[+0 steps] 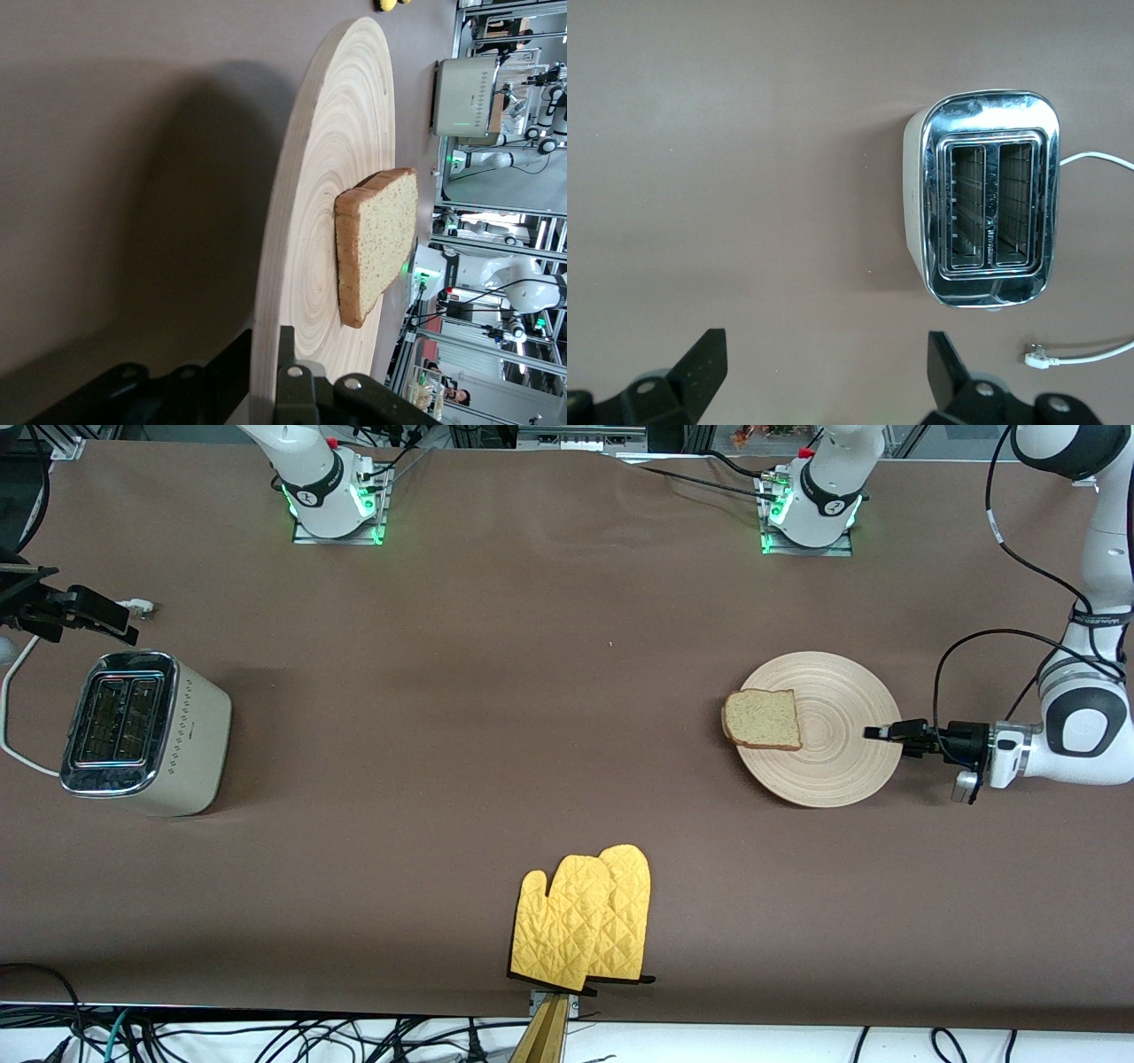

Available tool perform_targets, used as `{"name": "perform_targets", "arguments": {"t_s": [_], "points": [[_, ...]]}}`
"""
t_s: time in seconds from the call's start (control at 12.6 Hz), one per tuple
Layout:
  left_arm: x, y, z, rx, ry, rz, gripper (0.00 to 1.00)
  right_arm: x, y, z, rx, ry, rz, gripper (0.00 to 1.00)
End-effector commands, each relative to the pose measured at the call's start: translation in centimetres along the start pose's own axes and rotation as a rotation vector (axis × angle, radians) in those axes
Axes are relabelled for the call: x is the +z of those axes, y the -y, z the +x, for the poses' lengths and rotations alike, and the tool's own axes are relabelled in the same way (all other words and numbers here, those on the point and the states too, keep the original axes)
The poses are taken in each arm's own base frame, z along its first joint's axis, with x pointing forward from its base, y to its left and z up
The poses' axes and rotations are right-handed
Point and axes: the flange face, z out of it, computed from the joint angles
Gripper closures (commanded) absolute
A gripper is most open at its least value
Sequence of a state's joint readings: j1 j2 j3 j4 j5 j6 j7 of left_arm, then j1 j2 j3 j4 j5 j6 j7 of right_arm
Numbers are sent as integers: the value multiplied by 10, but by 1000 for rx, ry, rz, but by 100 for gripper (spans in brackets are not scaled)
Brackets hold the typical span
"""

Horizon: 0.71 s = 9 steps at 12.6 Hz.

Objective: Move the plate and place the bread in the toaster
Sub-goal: 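Keep pushing the plate with the left gripper to the table middle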

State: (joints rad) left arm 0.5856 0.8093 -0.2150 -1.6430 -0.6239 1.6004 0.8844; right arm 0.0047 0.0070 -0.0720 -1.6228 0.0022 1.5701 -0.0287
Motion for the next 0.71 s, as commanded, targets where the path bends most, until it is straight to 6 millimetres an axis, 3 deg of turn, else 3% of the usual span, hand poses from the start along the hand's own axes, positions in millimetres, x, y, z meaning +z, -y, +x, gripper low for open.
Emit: {"name": "perform_targets", "arguments": {"t_s": [0.0, 0.24, 0.63], "points": [[21, -29, 21, -13, -7, -71, 100, -4, -3, -1, 3, 3, -2, 0], [66, -59, 53, 30, 18, -70, 100, -4, -4, -1, 4, 3, -2, 0], [179, -121, 106, 110, 43, -96, 100, -4, -4, -1, 4, 3, -2, 0]]}}
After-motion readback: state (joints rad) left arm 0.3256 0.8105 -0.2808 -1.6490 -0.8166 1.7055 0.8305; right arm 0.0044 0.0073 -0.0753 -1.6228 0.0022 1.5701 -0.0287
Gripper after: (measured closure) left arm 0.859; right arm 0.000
